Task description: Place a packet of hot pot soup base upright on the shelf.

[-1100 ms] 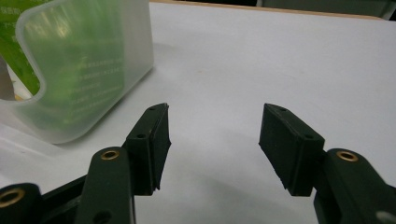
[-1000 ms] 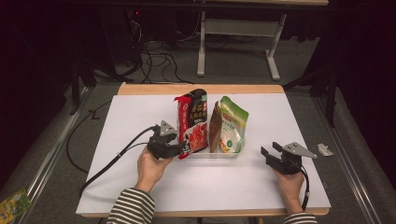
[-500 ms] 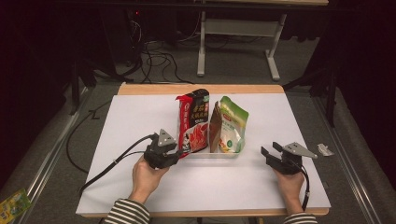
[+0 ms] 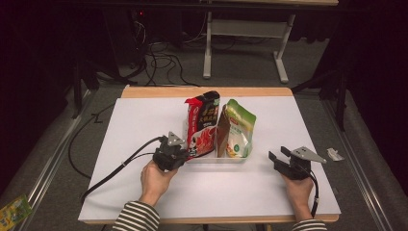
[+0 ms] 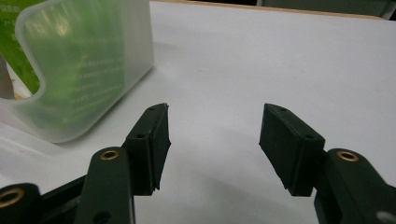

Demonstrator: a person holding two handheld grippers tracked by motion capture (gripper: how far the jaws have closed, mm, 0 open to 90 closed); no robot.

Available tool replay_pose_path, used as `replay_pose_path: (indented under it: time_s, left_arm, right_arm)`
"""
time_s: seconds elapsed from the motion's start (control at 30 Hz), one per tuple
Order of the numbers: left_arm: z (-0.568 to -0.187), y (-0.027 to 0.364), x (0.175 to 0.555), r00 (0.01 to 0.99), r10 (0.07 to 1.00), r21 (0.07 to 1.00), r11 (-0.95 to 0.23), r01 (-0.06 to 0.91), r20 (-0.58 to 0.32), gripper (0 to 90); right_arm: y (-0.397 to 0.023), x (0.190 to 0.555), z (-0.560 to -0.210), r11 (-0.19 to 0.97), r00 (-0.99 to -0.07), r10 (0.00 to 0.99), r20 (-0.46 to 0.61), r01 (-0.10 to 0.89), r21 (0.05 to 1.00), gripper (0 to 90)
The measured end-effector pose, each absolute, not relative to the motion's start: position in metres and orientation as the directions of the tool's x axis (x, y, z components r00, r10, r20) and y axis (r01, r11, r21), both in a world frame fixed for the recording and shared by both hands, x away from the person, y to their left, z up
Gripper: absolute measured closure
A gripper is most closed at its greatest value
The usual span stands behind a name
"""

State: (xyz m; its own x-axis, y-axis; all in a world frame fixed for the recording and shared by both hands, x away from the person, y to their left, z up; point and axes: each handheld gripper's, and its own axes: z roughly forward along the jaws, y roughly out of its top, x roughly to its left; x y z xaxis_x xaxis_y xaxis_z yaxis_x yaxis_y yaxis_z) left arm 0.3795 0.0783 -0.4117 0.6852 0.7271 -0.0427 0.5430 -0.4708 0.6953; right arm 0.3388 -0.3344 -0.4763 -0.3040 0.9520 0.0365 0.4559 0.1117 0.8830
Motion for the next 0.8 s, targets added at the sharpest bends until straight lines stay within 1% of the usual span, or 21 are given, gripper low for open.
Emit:
replay_pose_path:
  time_s: [0.3, 0.63, 0.73, 0.8]
  left_arm:
    - [-0.418, 0.074, 0.388, 0.677, 0.735, 0.671, -0.481, 0.564, -0.043, 83.6]
    - [-0.417, 0.075, 0.392, 0.672, 0.737, 0.654, -0.473, 0.591, -0.075, 85.3]
    - [-0.418, 0.076, 0.391, 0.682, 0.728, 0.665, -0.477, 0.575, -0.068, 84.3]
    - [-0.418, 0.077, 0.388, 0.697, 0.716, 0.68, -0.485, 0.55, -0.053, 81.0]
  right_arm:
    - [-0.334, 0.339, -0.476, 0.118, -0.307, 0.951, 0.031, 0.456, 0.882, 42.7]
    - [-0.334, 0.34, -0.477, 0.127, -0.312, 0.95, 0.025, 0.455, 0.881, 42.7]
    - [-0.333, 0.34, -0.477, 0.133, -0.311, 0.95, 0.018, 0.457, 0.879, 42.7]
    - [-0.333, 0.34, -0.476, 0.127, -0.309, 0.951, 0.024, 0.459, 0.879, 42.7]
